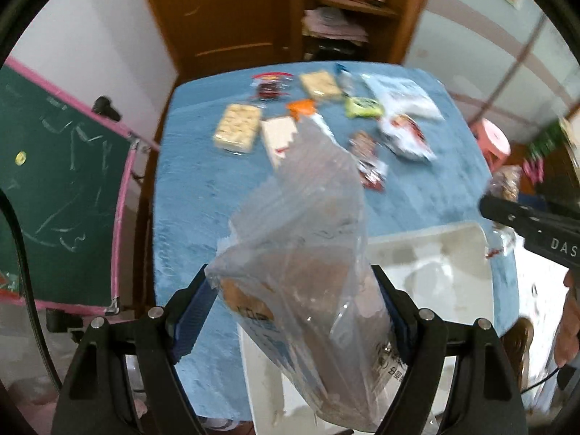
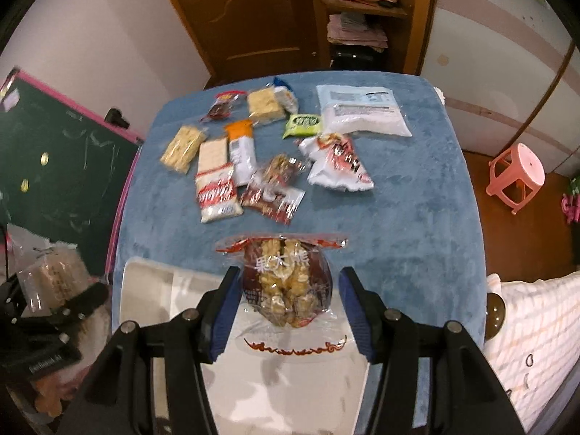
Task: Organize snacks
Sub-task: 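Lower both held snacks into the white tray and open both tools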
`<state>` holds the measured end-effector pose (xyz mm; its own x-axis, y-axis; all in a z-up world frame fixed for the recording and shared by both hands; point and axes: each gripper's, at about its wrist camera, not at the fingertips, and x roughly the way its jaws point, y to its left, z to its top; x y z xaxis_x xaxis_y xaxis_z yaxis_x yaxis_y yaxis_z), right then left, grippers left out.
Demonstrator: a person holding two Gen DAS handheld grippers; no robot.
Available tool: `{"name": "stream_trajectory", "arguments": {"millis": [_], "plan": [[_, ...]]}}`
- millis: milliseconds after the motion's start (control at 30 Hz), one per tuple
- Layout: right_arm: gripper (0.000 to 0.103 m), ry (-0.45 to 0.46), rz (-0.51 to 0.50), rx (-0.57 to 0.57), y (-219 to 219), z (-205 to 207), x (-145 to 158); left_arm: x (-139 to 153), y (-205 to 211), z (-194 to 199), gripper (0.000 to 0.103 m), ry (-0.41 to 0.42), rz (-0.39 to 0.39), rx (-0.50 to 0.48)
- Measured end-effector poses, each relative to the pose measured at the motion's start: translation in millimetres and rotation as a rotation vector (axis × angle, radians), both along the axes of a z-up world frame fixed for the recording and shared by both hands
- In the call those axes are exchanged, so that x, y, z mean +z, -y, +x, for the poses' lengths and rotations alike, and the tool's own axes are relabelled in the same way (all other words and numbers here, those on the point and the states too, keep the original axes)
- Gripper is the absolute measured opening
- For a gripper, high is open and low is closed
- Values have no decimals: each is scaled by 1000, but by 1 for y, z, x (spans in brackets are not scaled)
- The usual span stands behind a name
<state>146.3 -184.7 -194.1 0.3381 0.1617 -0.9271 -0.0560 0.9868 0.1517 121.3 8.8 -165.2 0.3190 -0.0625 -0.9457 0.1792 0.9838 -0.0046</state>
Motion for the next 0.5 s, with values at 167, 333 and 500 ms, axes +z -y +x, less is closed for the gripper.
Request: {"name": "stream_trajectory", "arguments": {"millis": [167,333,500], "plan": [[57,-75,-4,47,-12,-30,-17,-19,21,-23,81,-24,24,-105],[58,-149,-41,57,-18,-49,-44,-43,27,-33,83,-84,32,-140],[58,-150,-59,80,-23,-64,-51,-57,24,-35,86,-135,34,-143]]}}
